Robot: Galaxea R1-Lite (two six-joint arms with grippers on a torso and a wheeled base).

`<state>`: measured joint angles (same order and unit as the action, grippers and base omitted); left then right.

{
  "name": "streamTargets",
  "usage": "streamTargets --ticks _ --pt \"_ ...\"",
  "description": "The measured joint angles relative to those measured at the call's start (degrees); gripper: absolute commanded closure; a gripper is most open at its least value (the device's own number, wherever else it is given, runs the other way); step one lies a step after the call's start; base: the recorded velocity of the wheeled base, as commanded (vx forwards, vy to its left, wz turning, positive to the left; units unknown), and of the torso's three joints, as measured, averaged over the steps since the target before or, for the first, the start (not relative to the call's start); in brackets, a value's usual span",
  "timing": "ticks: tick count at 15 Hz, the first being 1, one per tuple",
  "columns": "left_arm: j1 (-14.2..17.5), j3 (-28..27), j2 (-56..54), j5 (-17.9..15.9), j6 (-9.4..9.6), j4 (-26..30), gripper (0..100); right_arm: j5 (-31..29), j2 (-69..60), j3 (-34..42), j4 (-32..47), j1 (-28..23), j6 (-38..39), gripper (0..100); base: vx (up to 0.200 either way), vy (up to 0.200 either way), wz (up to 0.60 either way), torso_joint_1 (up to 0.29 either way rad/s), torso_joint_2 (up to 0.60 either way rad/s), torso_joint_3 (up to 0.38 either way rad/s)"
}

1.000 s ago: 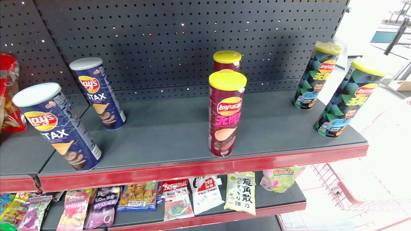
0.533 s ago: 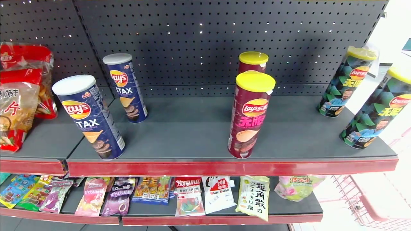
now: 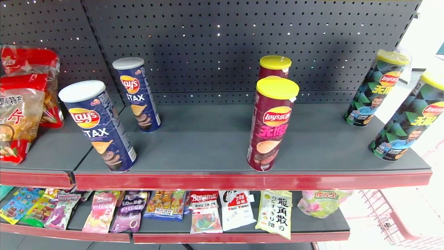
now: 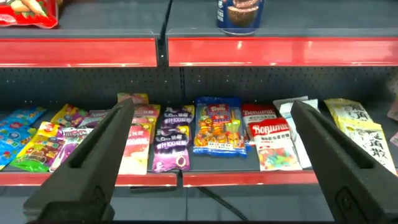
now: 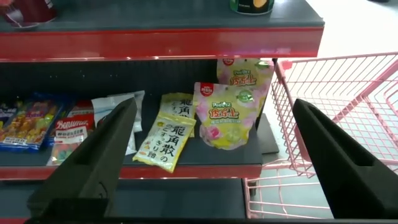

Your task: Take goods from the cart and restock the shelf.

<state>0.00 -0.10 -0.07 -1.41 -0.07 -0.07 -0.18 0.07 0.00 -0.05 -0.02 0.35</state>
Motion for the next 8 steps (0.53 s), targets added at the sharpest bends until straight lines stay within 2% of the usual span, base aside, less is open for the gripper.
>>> streamTargets --ticks 8 --pt "-0.05 0.0 0.0 0.0 -0.02 0.0 0 -0.06 0.0 0.0 -0.02 0.02 0.2 0 0.0 0.0 0.0 0.0 0.0 0.0"
